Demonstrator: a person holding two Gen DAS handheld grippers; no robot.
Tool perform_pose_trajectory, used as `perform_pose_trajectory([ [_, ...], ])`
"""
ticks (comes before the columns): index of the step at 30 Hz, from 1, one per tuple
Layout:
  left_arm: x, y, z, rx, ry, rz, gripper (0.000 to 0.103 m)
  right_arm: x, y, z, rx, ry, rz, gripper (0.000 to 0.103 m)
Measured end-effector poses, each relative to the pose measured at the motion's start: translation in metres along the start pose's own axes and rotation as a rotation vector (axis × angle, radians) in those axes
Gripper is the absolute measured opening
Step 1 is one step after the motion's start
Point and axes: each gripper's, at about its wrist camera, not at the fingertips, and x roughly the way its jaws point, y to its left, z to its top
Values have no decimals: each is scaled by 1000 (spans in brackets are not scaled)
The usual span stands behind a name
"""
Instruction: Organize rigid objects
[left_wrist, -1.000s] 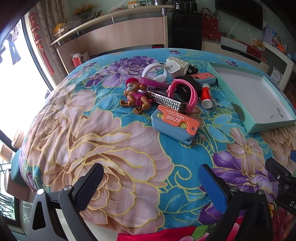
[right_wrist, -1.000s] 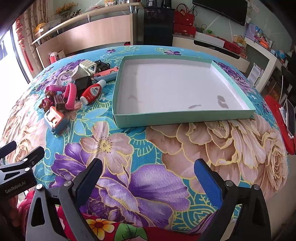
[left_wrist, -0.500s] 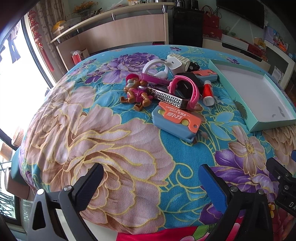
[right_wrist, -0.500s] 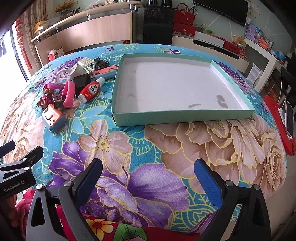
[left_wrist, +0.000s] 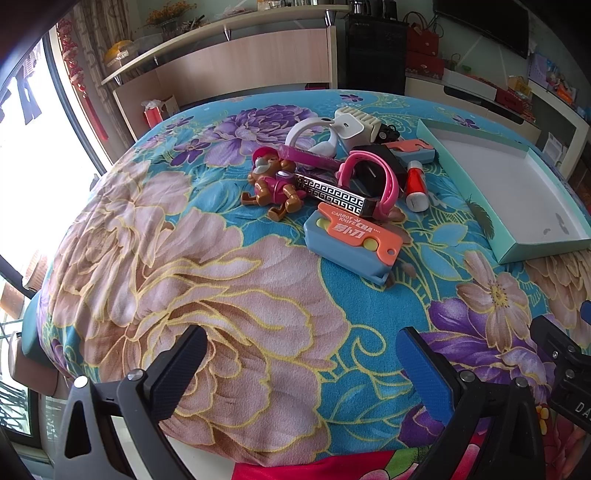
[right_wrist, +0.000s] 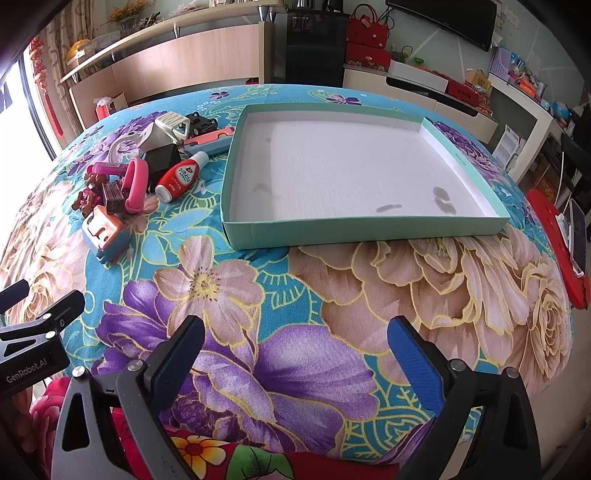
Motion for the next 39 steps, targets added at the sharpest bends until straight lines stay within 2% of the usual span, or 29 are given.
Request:
perform_pose_trajectory([
  [39,1,0,-1,-8,6,-4,103,2,0,-1,-1,0,2,99],
])
